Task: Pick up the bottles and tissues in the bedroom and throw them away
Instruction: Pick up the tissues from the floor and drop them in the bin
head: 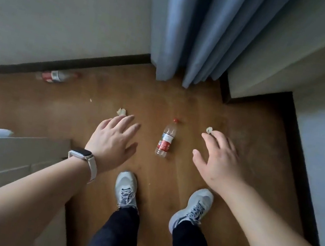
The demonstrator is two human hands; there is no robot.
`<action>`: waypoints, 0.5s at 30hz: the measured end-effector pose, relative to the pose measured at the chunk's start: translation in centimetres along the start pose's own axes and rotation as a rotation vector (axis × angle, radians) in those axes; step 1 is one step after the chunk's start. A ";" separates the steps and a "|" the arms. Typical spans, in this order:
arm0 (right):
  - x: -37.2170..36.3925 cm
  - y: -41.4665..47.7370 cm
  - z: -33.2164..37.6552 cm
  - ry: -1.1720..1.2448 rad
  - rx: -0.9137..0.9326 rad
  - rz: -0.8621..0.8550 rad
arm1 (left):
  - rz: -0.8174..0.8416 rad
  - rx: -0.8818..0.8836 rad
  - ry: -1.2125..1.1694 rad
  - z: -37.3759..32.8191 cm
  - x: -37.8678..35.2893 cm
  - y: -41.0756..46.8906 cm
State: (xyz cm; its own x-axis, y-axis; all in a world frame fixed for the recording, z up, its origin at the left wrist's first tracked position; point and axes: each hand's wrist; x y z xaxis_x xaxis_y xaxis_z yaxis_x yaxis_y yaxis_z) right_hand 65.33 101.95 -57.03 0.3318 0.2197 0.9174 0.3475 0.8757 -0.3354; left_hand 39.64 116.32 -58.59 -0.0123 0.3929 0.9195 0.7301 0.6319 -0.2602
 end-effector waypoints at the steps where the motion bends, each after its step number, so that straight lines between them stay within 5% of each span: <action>1: -2.6 1.2 -1.2 -0.001 -0.014 0.020 | 0.011 0.004 0.006 1.0 -2.8 1.4; 15: -29.9 17.2 -14.8 -0.145 -0.195 0.164 | 0.064 0.297 -0.020 15.6 -31.4 14.4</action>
State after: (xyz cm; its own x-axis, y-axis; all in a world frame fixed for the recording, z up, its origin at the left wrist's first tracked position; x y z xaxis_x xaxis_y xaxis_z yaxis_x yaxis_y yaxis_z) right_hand 74.37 104.09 -93.44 0.2736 0.4225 0.8641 0.4666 0.7273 -0.5033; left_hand 39.84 123.50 -95.79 0.0114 0.4491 0.8934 0.4979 0.7723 -0.3946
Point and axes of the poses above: each hand's wrist, its own y-axis towards the middle knuckle, its own x-axis out of the back of the hand, z = x × y, and after that the axes turned 7 degrees about -y, right-handed
